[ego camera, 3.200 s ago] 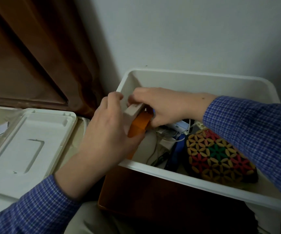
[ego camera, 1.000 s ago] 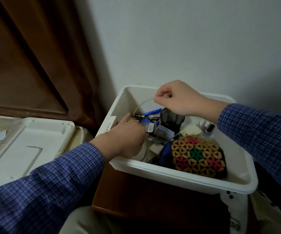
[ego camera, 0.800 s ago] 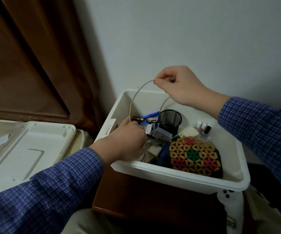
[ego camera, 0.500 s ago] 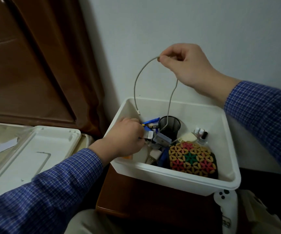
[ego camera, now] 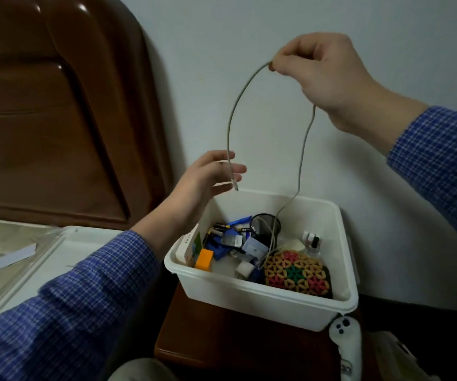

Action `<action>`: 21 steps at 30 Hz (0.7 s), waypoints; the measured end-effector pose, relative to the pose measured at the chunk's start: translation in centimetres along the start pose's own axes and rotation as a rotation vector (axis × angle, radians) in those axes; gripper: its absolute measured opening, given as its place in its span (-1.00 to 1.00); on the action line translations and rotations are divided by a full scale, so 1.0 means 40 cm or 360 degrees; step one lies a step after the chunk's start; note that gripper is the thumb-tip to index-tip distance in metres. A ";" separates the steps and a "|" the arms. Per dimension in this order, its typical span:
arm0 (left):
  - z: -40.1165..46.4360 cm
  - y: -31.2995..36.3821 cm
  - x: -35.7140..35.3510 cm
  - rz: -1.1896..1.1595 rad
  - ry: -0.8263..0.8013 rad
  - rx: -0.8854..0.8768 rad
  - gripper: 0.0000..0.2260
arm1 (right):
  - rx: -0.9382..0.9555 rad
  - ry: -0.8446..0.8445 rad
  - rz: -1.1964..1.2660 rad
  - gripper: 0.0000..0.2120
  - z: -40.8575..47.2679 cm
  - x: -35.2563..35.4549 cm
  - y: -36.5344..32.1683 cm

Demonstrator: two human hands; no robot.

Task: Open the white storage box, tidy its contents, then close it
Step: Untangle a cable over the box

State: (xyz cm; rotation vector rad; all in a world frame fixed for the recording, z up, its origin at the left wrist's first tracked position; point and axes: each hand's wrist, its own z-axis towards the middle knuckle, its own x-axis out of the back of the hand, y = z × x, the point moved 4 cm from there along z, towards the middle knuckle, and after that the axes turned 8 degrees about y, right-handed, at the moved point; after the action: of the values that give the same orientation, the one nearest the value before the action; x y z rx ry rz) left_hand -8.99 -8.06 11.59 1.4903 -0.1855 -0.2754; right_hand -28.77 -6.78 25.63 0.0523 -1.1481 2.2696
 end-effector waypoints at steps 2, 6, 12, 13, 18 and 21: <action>-0.018 0.044 -0.028 -0.0238 -0.0136 0.0020 -0.70 | -0.0037 -0.0078 -0.0046 -0.91 -0.023 0.007 0.000; -0.055 0.062 -0.073 -0.0199 -0.0080 0.0007 -0.75 | -0.0110 -0.0012 0.0005 -0.91 -0.077 0.035 0.020; -0.084 0.025 -0.096 -0.0519 0.0084 0.0154 -0.77 | -0.0331 -0.0135 0.0092 -0.85 -0.234 0.027 0.098; -0.089 0.013 -0.101 -0.0569 0.0139 0.0202 -0.79 | -0.0356 -0.0193 0.0113 -0.86 -0.269 0.017 0.109; -0.093 -0.030 -0.109 -0.1043 0.0292 0.0369 -0.80 | -0.0434 -0.0466 0.0034 -0.87 -0.404 -0.044 0.133; -0.101 -0.037 -0.116 -0.1147 0.0201 0.0410 -0.76 | -0.0482 -0.0493 0.0002 -0.85 -0.451 -0.072 0.145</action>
State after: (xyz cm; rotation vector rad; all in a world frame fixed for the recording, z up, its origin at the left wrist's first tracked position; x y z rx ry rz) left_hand -12.35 -2.94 10.01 1.7853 0.4467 -0.7523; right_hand -25.42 2.66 9.30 0.2921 -1.6413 2.1119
